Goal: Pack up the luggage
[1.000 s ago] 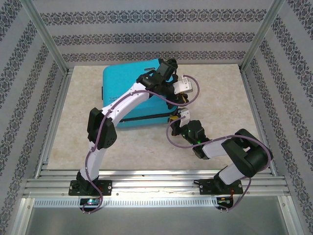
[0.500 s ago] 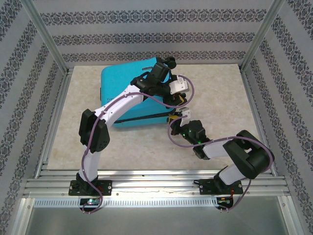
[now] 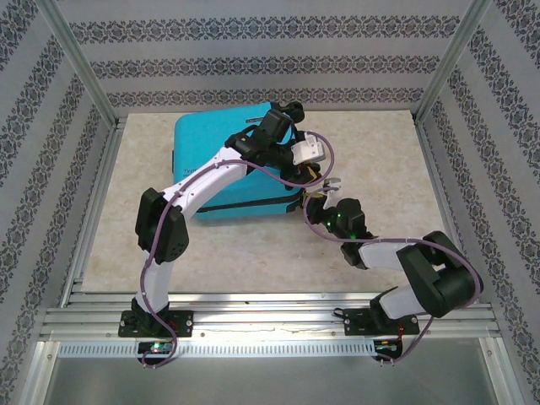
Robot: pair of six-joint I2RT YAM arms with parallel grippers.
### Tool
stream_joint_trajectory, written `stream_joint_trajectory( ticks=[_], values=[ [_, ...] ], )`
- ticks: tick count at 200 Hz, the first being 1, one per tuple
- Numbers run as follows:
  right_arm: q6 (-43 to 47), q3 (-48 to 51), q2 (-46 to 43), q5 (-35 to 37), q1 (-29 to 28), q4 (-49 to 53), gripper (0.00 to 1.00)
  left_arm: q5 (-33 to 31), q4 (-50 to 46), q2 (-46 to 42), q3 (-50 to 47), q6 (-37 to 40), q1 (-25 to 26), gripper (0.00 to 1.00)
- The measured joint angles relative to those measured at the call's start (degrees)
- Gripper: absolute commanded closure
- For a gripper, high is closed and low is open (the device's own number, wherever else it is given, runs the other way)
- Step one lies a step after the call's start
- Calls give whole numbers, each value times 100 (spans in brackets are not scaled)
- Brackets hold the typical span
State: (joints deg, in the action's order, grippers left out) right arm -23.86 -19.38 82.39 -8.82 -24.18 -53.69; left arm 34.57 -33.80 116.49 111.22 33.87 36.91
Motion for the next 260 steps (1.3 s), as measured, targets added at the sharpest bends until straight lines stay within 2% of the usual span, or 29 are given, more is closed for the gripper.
stream_joint_trajectory(
  ticks=[57, 100, 156, 221, 260],
  values=[
    [319, -238, 251, -1495, 424, 66, 100, 240, -315, -195, -162, 155, -50, 100],
    [319, -420, 608, -2063, 457, -195, 100, 455, -428, -708, -765, 280, -105, 100],
    [238, -907, 1095, -2111, 455, -173, 100, 638, -247, -1362, -1668, 391, -138, 100],
    [-2, -1731, 1781, -1910, 463, 125, 100, 890, 549, -2068, -2758, 146, -208, 100],
    [-118, -2402, 2162, -1517, 632, 463, 100, 1628, 1019, -2918, -3314, -417, -111, 100]
  ],
)
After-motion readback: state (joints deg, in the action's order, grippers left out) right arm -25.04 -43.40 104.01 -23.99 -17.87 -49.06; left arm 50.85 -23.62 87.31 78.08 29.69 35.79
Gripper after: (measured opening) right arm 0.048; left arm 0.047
